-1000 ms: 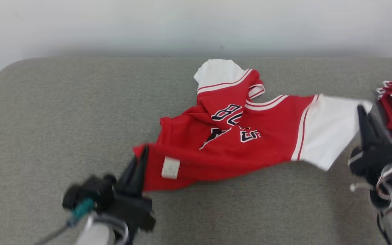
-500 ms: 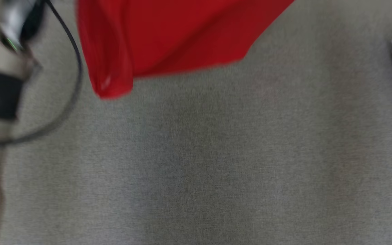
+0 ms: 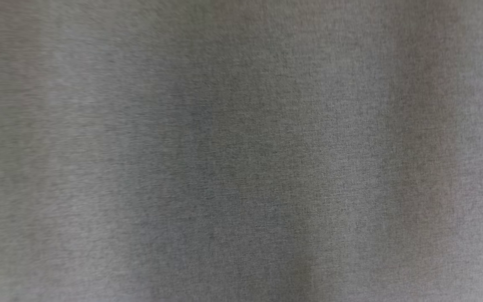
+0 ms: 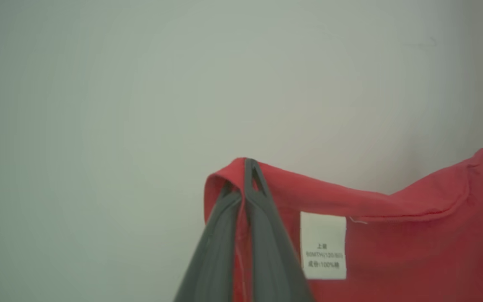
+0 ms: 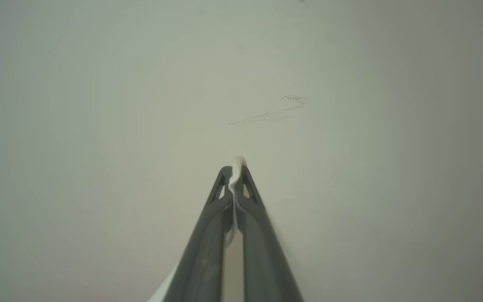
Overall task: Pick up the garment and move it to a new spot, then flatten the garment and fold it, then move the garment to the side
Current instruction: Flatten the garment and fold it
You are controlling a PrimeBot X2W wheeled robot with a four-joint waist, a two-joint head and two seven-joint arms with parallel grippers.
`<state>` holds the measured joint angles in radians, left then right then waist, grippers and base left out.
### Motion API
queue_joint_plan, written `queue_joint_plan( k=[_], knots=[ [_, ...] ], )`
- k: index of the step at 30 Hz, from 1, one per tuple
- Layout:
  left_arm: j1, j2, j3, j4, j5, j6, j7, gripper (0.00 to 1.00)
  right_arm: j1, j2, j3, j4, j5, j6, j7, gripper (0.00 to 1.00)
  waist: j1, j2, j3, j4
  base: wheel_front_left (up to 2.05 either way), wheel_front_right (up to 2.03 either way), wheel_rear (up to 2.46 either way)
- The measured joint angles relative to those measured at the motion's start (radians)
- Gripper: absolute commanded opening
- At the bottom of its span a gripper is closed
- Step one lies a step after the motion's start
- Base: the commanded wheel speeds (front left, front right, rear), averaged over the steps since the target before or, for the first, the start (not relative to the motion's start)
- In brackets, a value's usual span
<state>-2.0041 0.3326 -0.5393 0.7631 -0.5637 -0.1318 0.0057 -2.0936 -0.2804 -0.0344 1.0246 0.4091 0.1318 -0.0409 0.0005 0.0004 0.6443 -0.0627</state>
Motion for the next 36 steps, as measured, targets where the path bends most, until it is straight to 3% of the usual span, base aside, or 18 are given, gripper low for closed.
queue_joint_plan(
  k=[10, 19, 28, 36],
  knots=[
    [-0.153, -0.038, -0.066, 0.175, -0.052, 0.0, -0.091, 0.0, -0.176, 0.04, 0.001, 0.135, -0.118, 0.0, -0.051, 0.0, -0.0004, -0.0001, 0.077, -0.043, 0.0, 0.0, 0.0],
    [-0.162, 0.0, -0.159, 0.233, -0.117, 0.0, -0.123, 0.0, -0.171, 0.033, 0.019, 0.184, -0.114, 0.0, -0.086, 0.0, -0.0005, -0.0002, 0.112, -0.047, 0.0, 0.0, 0.0],
    [-0.102, 0.027, -0.216, 0.21, -0.235, 0.0, -0.173, 0.0, -0.054, 0.04, 0.069, 0.148, -0.018, 0.0, -0.101, 0.0, -0.0005, -0.0002, 0.103, -0.053, 0.0, 0.0, 0.0],
    [0.117, 0.059, -0.255, 0.115, -0.328, 0.0, -0.242, 0.0, 0.237, 0.04, 0.147, -0.04, 0.165, 0.0, -0.1, 0.0, -0.0007, -0.0003, 0.05, -0.051, 0.0, 0.0, 0.0]
  ],
)
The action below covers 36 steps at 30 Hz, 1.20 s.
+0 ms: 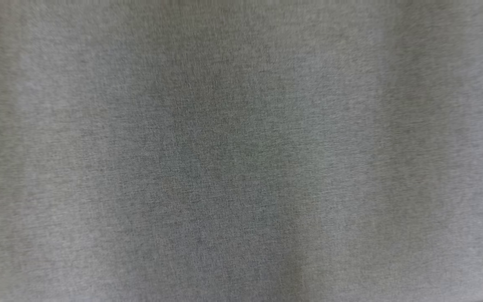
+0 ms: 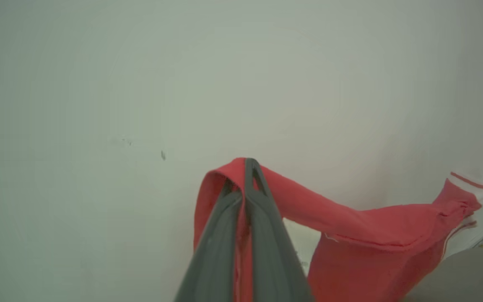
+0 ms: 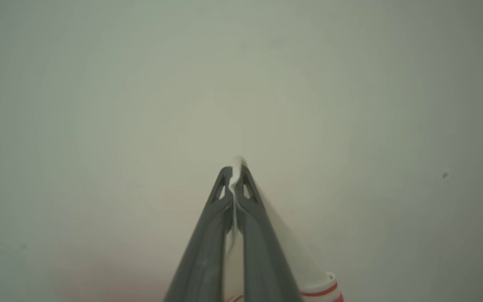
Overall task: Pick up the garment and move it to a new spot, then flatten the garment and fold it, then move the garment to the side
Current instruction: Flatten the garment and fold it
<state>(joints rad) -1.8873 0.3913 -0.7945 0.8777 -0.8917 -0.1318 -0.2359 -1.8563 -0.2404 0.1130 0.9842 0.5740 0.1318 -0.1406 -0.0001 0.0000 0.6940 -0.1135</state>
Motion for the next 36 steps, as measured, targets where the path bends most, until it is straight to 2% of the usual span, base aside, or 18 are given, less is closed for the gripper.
queue_joint_plan(
  k=[1, 2, 3, 6, 11, 17, 21, 25, 31, 36],
  knots=[
    [0.045, 0.004, 0.005, -0.018, -0.019, 0.0, -0.009, 0.0, 0.062, -0.005, 0.012, -0.035, 0.028, 0.0, 0.001, 0.0, 0.0, 0.0, -0.012, 0.0, 0.0, 0.0, 0.0],
    [0.145, 0.025, -0.007, -0.054, -0.029, 0.0, -0.016, 0.0, 0.201, -0.016, 0.028, -0.116, 0.091, 0.0, 0.006, 0.0, 0.0, 0.0, -0.038, 0.0, 0.0, 0.0, 0.0],
    [0.145, 0.025, -0.007, -0.054, -0.029, 0.0, -0.016, 0.0, 0.201, -0.016, 0.028, -0.116, 0.091, 0.0, 0.006, 0.0, 0.0, 0.0, -0.038, 0.0, 0.0, 0.0, 0.0],
    [0.301, 0.055, 0.021, -0.113, -0.044, 0.004, -0.023, 0.0, 0.414, -0.037, 0.046, -0.241, 0.164, 0.0, 0.015, 0.0, 0.0, -0.0001, -0.083, -0.002, 0.0, 0.0, 0.0],
    [0.598, 0.101, 0.126, -0.298, -0.04, 0.065, -0.026, 0.0, 0.74, -0.073, 0.033, -0.464, 0.233, 0.0, 0.037, 0.0, -0.0002, -0.0002, -0.164, -0.007, 0.0, 0.0, 0.0],
    [0.987, 0.105, 0.219, -0.519, -0.016, 0.133, -0.026, 0.0, 1.122, -0.082, -0.06, -0.691, 0.259, 0.0, 0.095, 0.0, -0.0002, -0.0002, -0.259, -0.008, 0.0, 0.0, 0.0],
    [1.201, 0.084, 0.294, -0.637, -0.002, 0.173, -0.026, 0.0, 1.348, -0.04, -0.131, -0.811, 0.262, 0.0, 0.149, 0.0, -0.0003, -0.0002, -0.314, -0.006, 0.0, 0.0, 0.0],
    [1.396, 0.063, 0.35, -0.718, 0.024, 0.183, -0.027, 0.0, 1.561, 0.03, -0.189, -0.918, 0.248, 0.0, 0.21, 0.0, -0.0003, -0.0003, -0.363, -0.003, 0.0, 0.0, 0.0],
    [1.635, 0.009, 0.419, -0.758, 0.054, 0.166, -0.027, 0.0, 1.829, 0.13, -0.266, -1.042, 0.2, 0.0, 0.288, 0.0, -0.0002, -0.0003, -0.426, 0.005, 0.0, 0.0, 0.0],
    [1.791, -0.066, 0.464, -0.768, 0.095, 0.15, -0.027, 0.0, 1.98, 0.167, -0.285, -1.097, 0.151, 0.0, 0.326, 0.0, -0.0001, -0.0003, -0.469, 0.007, 0.0, 0.0, 0.0]
  ],
)
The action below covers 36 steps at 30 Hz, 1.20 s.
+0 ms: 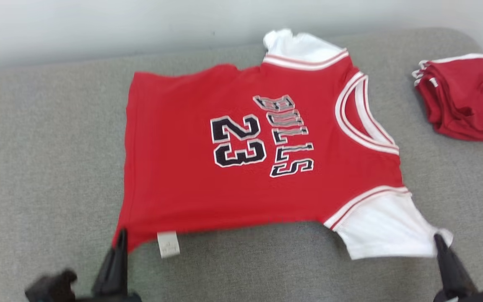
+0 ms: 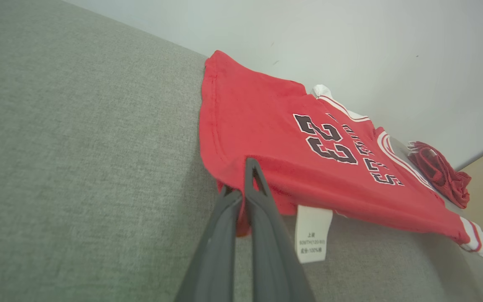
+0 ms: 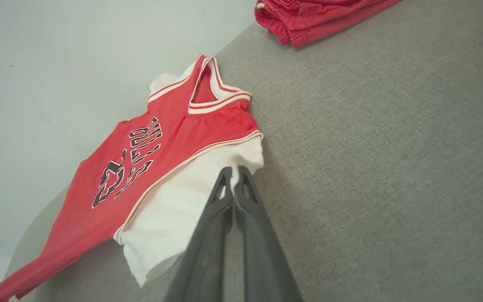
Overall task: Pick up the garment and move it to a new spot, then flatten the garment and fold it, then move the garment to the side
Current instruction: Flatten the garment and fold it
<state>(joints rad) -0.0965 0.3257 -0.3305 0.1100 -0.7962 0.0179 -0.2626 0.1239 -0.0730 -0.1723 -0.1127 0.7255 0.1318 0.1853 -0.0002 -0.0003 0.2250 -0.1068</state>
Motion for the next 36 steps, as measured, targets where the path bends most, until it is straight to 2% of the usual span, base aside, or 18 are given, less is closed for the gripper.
queue_joint_plan(
  k=[9, 14, 19, 28, 36],
  knots=[
    [0.181, -0.088, 0.073, 0.012, 0.063, -0.038, 0.0, 0.0, 0.146, 0.018, -0.011, -0.021, -0.05, 0.0, 0.052, 0.0, 0.0, 0.0001, -0.064, -0.004, 0.0, 0.0, 0.0],
    [0.206, -0.113, 0.091, 0.023, 0.086, -0.062, 0.0, 0.0, 0.196, 0.02, -0.033, -0.032, -0.063, 0.0, 0.071, 0.0, 0.0001, 0.0001, -0.076, 0.012, 0.0, 0.0, 0.0],
    [0.212, -0.131, 0.09, 0.043, 0.122, -0.078, 0.0, 0.0, 0.181, 0.021, -0.038, -0.024, -0.053, 0.0, 0.056, 0.0, 0.0002, 0.0002, -0.073, 0.027, 0.0, 0.0, 0.0],
    [0.125, -0.131, 0.064, 0.067, 0.193, -0.099, 0.0, 0.0, 0.034, 0.022, -0.04, -0.006, -0.02, 0.0, 0.04, 0.0, 0.0003, 0.0003, -0.061, 0.043, 0.0, 0.0, 0.0],
    [-0.004, -0.112, 0.036, 0.123, 0.221, -0.116, 0.003, 0.0, -0.244, 0.007, -0.059, 0.104, -0.022, 0.0, 0.096, 0.0, 0.0003, 0.0003, -0.051, 0.048, 0.0, 0.0, 0.0]
  ],
)
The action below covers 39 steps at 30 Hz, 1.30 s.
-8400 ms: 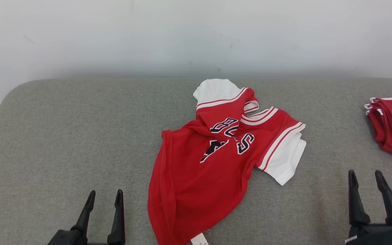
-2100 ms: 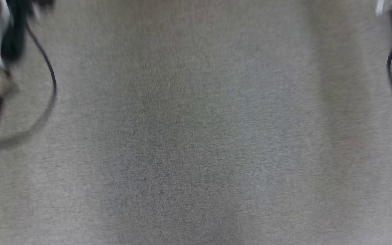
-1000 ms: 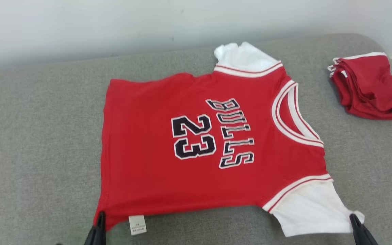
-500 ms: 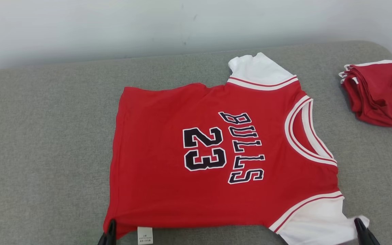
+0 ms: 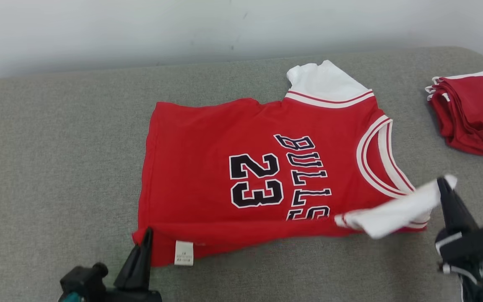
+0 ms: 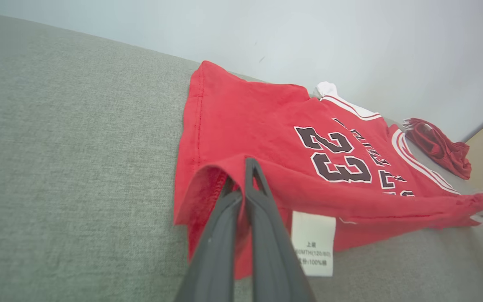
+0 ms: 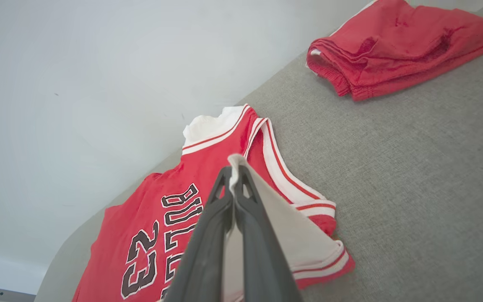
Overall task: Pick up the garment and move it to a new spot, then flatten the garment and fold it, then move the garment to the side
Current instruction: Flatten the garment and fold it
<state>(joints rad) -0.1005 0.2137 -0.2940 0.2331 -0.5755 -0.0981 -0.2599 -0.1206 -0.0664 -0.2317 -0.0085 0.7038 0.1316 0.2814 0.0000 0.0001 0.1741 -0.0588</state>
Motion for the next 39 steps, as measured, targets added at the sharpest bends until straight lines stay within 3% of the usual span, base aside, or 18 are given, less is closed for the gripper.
queue_joint_plan(
  k=[6, 17, 18, 19, 20, 21, 26, 32, 39],
  knots=[
    [-0.114, 0.01, -0.017, 0.067, 0.004, -0.014, 0.011, 0.0, -0.198, -0.019, 0.024, 0.174, -0.053, 0.0, 0.012, 0.0, 0.0001, 0.0, 0.021, 0.008, 0.0, 0.0, 0.0],
    [-0.282, 0.001, -0.051, 0.215, 0.021, -0.025, 0.005, 0.0, -0.453, -0.06, 0.073, 0.508, -0.107, 0.0, -0.098, 0.0, 0.0001, 0.0001, 0.066, 0.022, 0.0, 0.0, 0.0],
    [-0.292, -0.001, -0.054, 0.228, 0.021, -0.026, 0.005, 0.0, -0.464, -0.063, 0.081, 0.526, -0.108, 0.0, -0.111, 0.43, 0.0002, 0.0001, 0.069, 0.022, 0.0, 0.0, 0.0],
    [-0.301, -0.002, -0.054, 0.24, 0.023, -0.026, 0.003, 0.24, -0.474, -0.066, 0.091, 0.544, -0.107, 0.0, -0.121, 1.0, 0.0002, 0.0001, 0.072, 0.022, 0.0, 0.0, 0.0],
    [-0.301, -0.002, -0.054, 0.24, 0.023, -0.026, 0.003, 0.77, -0.474, -0.066, 0.091, 0.544, -0.107, 0.0, -0.121, 1.0, 0.0002, 0.0001, 0.072, 0.022, 0.0, 0.0, 0.0],
    [-0.308, -0.003, -0.054, 0.248, 0.027, -0.026, 0.002, 1.0, -0.48, -0.07, 0.102, 0.555, -0.107, 0.0, -0.135, 1.0, 0.0002, 0.0001, 0.074, 0.022, 0.0, 0.0, 0.0],
    [-0.313, -0.014, -0.019, 0.261, 0.039, -0.026, 0.0, 1.0, -0.458, -0.133, 0.168, 0.569, -0.098, 0.0, -0.216, 1.0, 0.0002, 0.0, 0.063, 0.022, 0.0, 0.0, 0.0],
    [-0.212, -0.022, 0.05, 0.206, 0.067, -0.026, -0.002, 1.0, -0.3, -0.229, 0.276, 0.51, -0.093, 0.0, -0.285, 1.0, 0.0, 0.0, 0.035, 0.018, 0.0, 0.0, 0.0],
    [-0.103, -0.05, 0.045, 0.181, 0.134, -0.02, -0.002, 1.0, -0.169, -0.271, 0.309, 0.49, -0.09, 0.0, -0.327, 1.0, -0.0001, 0.0, 0.03, 0.002, 0.0, 0.0, 0.0]
  ],
)
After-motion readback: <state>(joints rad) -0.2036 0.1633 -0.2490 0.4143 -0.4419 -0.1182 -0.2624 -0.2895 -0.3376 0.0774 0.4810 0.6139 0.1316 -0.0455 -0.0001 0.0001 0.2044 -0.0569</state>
